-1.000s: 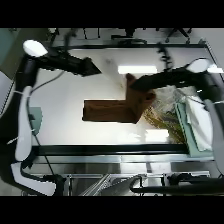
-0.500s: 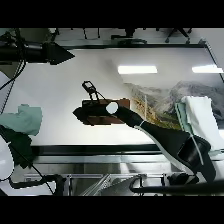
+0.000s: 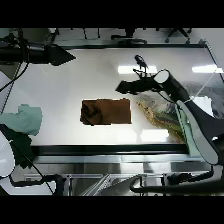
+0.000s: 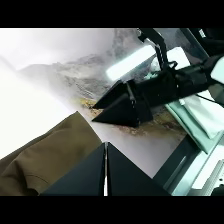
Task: Fold the shirts.
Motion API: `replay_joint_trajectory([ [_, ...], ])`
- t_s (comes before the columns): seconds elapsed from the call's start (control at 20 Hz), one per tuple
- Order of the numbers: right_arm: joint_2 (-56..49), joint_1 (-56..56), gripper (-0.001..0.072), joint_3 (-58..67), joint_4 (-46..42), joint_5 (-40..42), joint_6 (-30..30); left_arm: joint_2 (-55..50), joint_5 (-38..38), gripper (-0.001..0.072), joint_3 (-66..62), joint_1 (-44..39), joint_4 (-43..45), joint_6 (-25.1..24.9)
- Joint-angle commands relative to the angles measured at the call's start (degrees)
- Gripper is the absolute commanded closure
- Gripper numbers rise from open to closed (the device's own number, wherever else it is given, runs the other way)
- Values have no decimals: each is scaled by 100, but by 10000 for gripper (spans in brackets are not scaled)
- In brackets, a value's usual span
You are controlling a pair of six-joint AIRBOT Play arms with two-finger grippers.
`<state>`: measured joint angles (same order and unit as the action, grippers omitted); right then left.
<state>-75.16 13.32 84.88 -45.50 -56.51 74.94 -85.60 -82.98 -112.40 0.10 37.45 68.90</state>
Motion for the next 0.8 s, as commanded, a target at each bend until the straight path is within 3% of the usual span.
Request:
replay_joint_trajectory([
  [0.0, -393, -649, 95, -31, -726, -1019, 605, -17, -28, 693, 2, 4, 0, -11],
  [0.25, -1222, -437, 95, -31, -498, -1040, 417, -17, -133, 693, 2, -7, -2, -9],
  [0.55, -1834, -131, 104, -31, 522, -1040, -26, -17, -157, 693, 2, -11, -2, -9],
  [0.6, -1851, -107, 247, -31, 828, -1043, -240, -17, -157, 692, 2, -13, -2, -9],
  [0.65, -1832, -107, 528, -26, 1290, -1123, -540, -17, -157, 693, 2, -11, 0, -9],
  [0.7, -1779, -114, 647, -9, 1784, -1252, -839, -17, -157, 693, 2, -11, 0, -9],
  [0.75, -1661, -140, 684, 70, 2127, -1373, -1025, -17, -157, 693, 2, -11, 0, -9],
])
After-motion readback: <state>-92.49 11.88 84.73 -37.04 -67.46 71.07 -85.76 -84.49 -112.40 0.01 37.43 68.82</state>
